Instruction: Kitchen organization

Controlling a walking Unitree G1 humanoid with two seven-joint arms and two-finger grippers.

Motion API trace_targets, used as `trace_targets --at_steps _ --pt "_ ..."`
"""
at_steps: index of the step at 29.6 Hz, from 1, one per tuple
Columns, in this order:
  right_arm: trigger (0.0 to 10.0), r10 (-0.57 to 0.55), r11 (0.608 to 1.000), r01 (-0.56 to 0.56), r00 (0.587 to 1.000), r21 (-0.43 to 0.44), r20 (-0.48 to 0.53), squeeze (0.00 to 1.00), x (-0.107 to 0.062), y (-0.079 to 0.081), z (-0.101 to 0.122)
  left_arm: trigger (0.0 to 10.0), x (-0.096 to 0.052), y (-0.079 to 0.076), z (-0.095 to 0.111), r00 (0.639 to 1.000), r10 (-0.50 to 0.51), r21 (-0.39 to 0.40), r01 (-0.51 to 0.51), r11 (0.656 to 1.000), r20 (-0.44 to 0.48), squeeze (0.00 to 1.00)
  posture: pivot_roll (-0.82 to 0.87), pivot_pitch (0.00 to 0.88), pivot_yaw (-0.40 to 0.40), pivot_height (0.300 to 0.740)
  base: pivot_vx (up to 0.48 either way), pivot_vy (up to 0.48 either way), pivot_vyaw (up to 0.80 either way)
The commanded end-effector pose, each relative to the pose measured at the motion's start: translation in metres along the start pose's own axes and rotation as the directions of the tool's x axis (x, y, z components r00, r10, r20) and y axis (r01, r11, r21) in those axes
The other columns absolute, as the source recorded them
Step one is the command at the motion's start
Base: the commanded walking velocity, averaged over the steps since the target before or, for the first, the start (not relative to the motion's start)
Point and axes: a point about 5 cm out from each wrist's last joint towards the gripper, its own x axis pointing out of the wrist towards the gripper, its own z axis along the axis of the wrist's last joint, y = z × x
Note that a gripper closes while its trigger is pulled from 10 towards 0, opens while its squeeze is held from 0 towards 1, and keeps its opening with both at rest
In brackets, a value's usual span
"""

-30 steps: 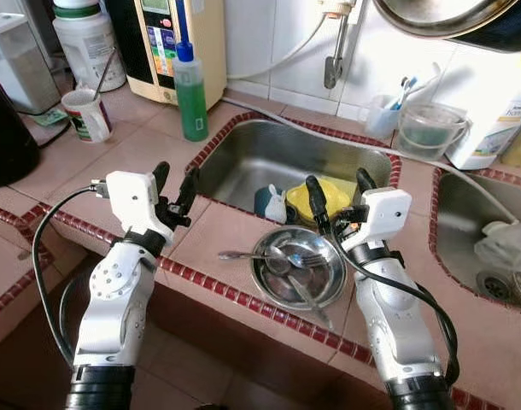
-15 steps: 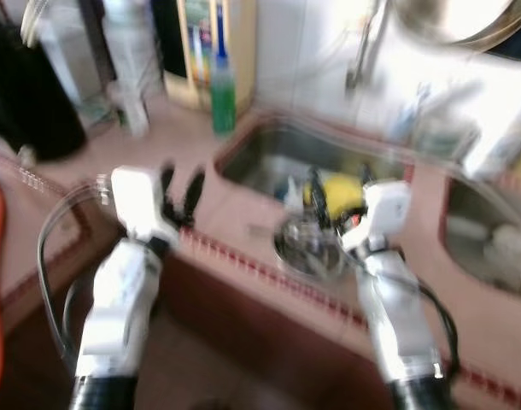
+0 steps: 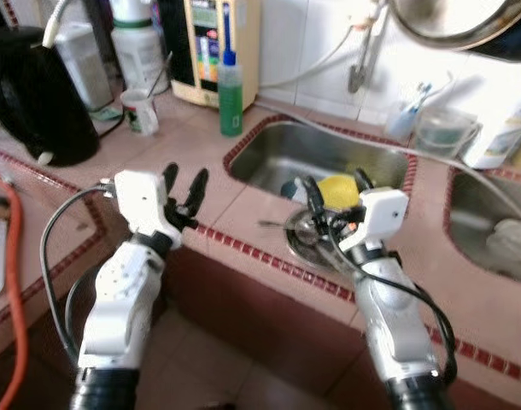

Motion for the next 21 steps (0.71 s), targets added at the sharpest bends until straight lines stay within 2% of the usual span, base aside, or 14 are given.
trace_targets --at_steps 1,21 --pt "10.0 0.005 1.000 -0.005 1.000 0.009 -0.004 0.00 0.0009 0.0014 0.0008 10.0 0.0018 -0.0009 0.0054 1.000 -0.018 0.008 0.018 1.000 0.017 0.00 0.03 0.023 0.010 0.740 0.000 0.000 -0.76" --pt "10.0 0.008 1.000 -0.008 1.000 0.008 -0.011 0.00 -0.0016 -0.0003 0.0005 10.0 -0.0036 -0.0044 0.0055 0.998 -0.052 0.022 0.051 0.998 0.023 0.00 0.03 0.053 0.002 0.740 0.000 0.000 -0.71"
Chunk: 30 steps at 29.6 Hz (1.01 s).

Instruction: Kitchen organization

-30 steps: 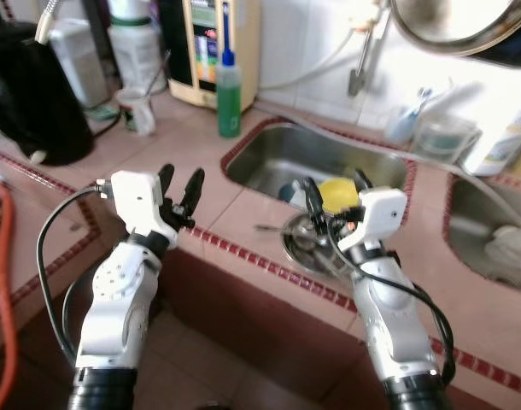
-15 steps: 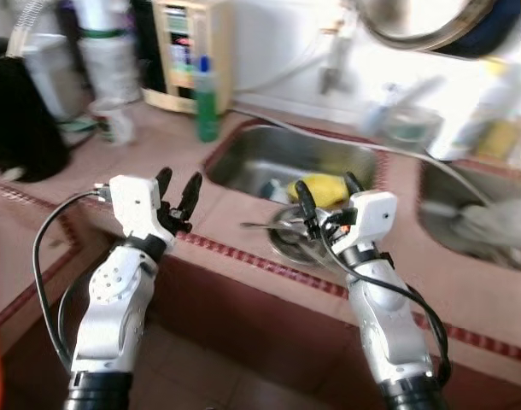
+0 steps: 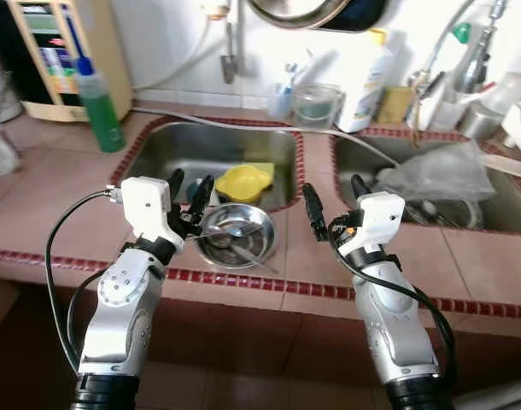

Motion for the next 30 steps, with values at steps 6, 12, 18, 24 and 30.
trace_targets --at_steps 6,12,18,24,30 --pt "10.0 0.004 1.000 -0.004 1.000 0.002 0.026 0.00 0.000 0.000 0.005 10.0 -0.002 0.000 0.005 1.000 -0.012 0.003 0.012 1.000 0.019 0.00 0.04 0.060 0.001 0.740 0.000 -0.282 -0.50" --pt "10.0 0.007 1.000 -0.007 0.999 0.006 0.032 0.00 0.001 0.001 0.006 10.0 -0.002 0.000 0.006 1.000 -0.009 -0.024 0.010 1.000 0.029 0.00 0.03 0.061 0.000 0.740 0.000 -0.279 0.00" --pt "10.0 0.032 0.999 -0.032 0.999 0.007 0.027 0.00 -0.001 0.003 0.006 10.0 -0.001 0.007 0.009 0.998 -0.068 0.086 0.067 0.994 0.008 0.00 0.03 0.060 -0.003 0.740 0.000 0.000 0.00" --pt "10.0 0.073 0.997 -0.073 0.997 -0.006 -0.011 0.00 -0.010 0.003 0.000 10.0 -0.001 0.018 0.012 0.982 -0.181 0.216 0.187 0.958 -0.046 0.00 0.03 0.064 0.002 0.740 0.000 0.000 0.00" --pt "10.0 0.111 0.994 -0.111 0.992 -0.002 -0.061 0.00 -0.026 0.007 -0.008 10.0 0.002 0.029 0.014 0.947 -0.295 0.318 0.321 0.892 -0.129 0.00 0.02 0.072 0.011 0.740 0.000 0.000 0.00"
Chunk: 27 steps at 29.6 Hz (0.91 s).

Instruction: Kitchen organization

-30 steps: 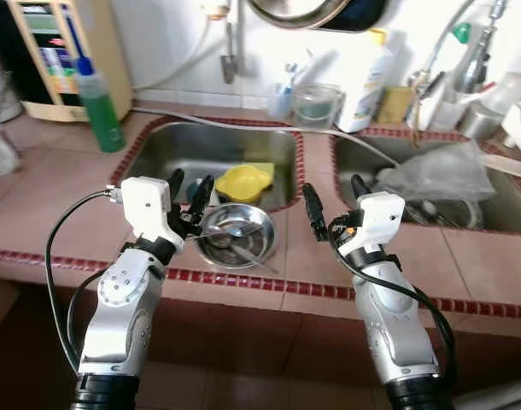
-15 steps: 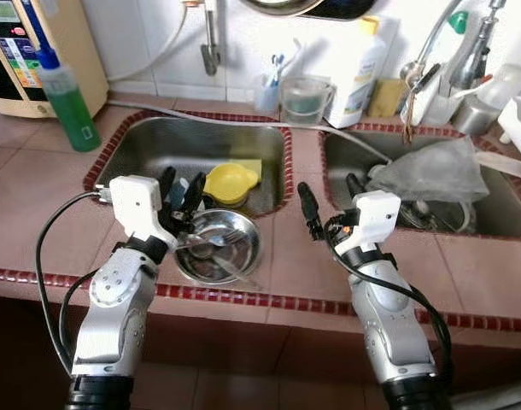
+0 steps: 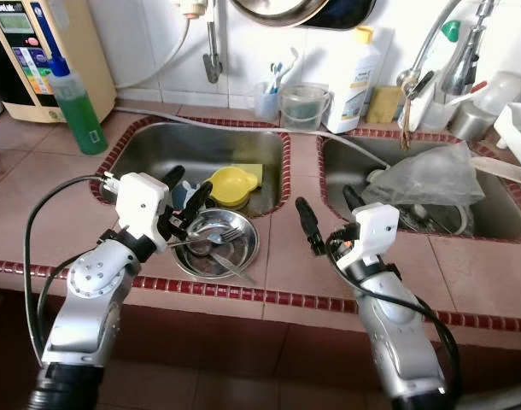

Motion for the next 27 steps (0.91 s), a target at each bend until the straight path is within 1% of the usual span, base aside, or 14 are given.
trace_targets --at_steps 1,3,5,7,8,9,11,13,18,20,24,27 --pt "10.0 0.018 1.000 -0.018 1.000 0.001 0.005 0.00 -0.001 0.003 0.004 10.0 0.003 0.002 0.002 0.999 -0.047 0.045 0.047 0.998 -0.002 0.00 0.01 0.074 0.013 0.740 0.000 0.000 0.00" --pt "10.0 0.031 1.000 -0.031 1.000 0.004 -0.005 0.00 -0.006 0.004 0.003 10.0 0.004 0.005 0.003 0.995 -0.099 0.095 0.100 0.991 -0.015 0.00 0.01 0.076 0.016 0.740 0.000 0.000 0.00" --pt "10.0 0.043 0.999 -0.043 0.999 0.006 -0.016 0.00 -0.012 0.006 0.001 10.0 0.005 0.006 0.002 0.985 -0.164 0.138 0.170 0.976 -0.052 0.00 0.00 0.084 0.021 0.740 0.000 0.000 0.00" --pt "10.0 0.043 0.999 -0.043 0.999 0.009 -0.019 0.00 -0.013 0.007 0.001 10.0 0.005 0.007 0.000 0.982 -0.178 0.138 0.185 0.973 -0.063 0.00 0.00 0.085 0.022 0.740 0.000 0.000 0.00" --pt "10.0 0.043 0.999 -0.043 0.999 0.011 -0.022 0.00 -0.016 0.007 0.001 10.0 0.005 0.008 -0.001 0.977 -0.197 0.154 0.207 0.966 -0.078 0.00 0.00 0.089 0.025 0.740 0.000 0.000 0.00" --pt "10.0 0.055 0.998 -0.054 0.998 0.023 -0.037 0.00 -0.023 0.009 0.000 10.0 0.004 0.008 -0.007 0.962 -0.245 0.170 0.263 0.950 -0.119 0.00 0.00 0.089 0.025 0.740 0.000 0.000 0.00" --pt "10.0 0.069 0.997 -0.068 0.996 0.027 -0.048 0.00 -0.027 0.011 0.000 10.0 0.004 0.008 -0.008 0.956 -0.265 0.169 0.284 0.944 -0.128 0.00 -0.01 0.098 0.025 0.740 0.000 0.000 0.00" --pt "10.0 0.097 0.995 -0.095 0.993 0.036 -0.067 0.00 -0.034 0.015 0.000 10.0 0.002 0.007 -0.013 0.940 -0.306 0.155 0.328 0.932 -0.151 0.00 -0.02 0.103 0.025 0.740 0.000 0.000 0.00" --pt "10.0 0.121 0.992 -0.120 0.990 0.026 -0.078 0.00 -0.040 0.018 0.002 10.0 -0.002 0.008 -0.020 0.914 -0.354 0.161 0.386 0.908 -0.198 0.00 -0.03 0.111 0.029 0.740 0.000 0.000 0.00" --pt "10.0 0.124 0.992 -0.122 0.989 0.025 -0.083 0.00 -0.041 0.018 0.003 10.0 -0.002 0.008 -0.021 0.908 -0.366 0.152 0.399 0.904 -0.204 0.00 -0.03 0.112 0.030 0.740 0.000 0.000 0.00" --pt "10.0 0.154 0.988 -0.152 0.983 0.029 -0.095 0.00 -0.046 0.024 0.005 10.0 -0.004 0.013 -0.024 0.885 -0.391 0.159 0.437 0.886 -0.254 0.00 -0.03 0.115 0.034 0.740 0.000 0.000 0.00" --pt "10.0 0.167 0.986 -0.165 0.982 0.029 -0.094 0.00 -0.047 0.027 0.007 10.0 -0.005 0.017 -0.025 0.873 -0.390 0.150 0.444 0.883 -0.292 0.00 -0.03 0.115 0.036 0.740 0.000 0.000 0.00"
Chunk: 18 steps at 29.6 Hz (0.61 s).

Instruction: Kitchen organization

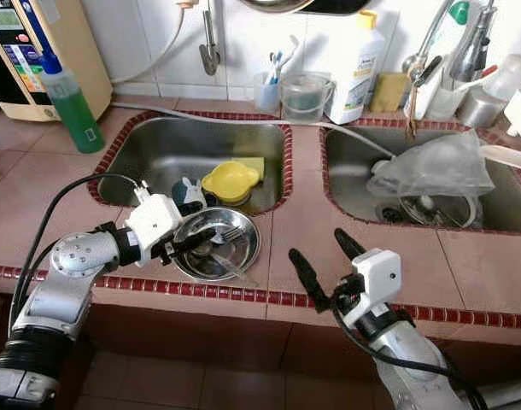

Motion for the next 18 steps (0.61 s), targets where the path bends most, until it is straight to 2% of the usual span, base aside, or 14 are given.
trace_targets --at_steps 1,7,18 --pt "10.0 0.021 1.000 -0.021 1.000 -0.003 0.016 0.00 0.000 0.005 0.007 10.0 -0.003 0.004 0.000 0.998 -0.030 0.018 0.031 0.999 -0.048 0.00 -0.03 0.116 0.036 0.740 0.000 0.000 0.00" --pt "10.0 0.029 1.000 -0.029 0.999 -0.003 0.020 0.00 0.000 0.007 0.012 10.0 -0.011 0.009 -0.005 0.991 -0.062 0.019 0.065 0.998 -0.118 0.00 -0.02 0.118 0.040 0.740 0.000 0.000 0.00" --pt "10.0 0.043 0.999 -0.043 0.999 -0.010 0.019 0.00 -0.001 0.007 0.014 10.0 -0.022 0.008 -0.001 0.981 -0.130 0.037 0.136 0.990 -0.146 0.00 -0.01 0.124 0.038 0.740 0.000 0.000 0.00"
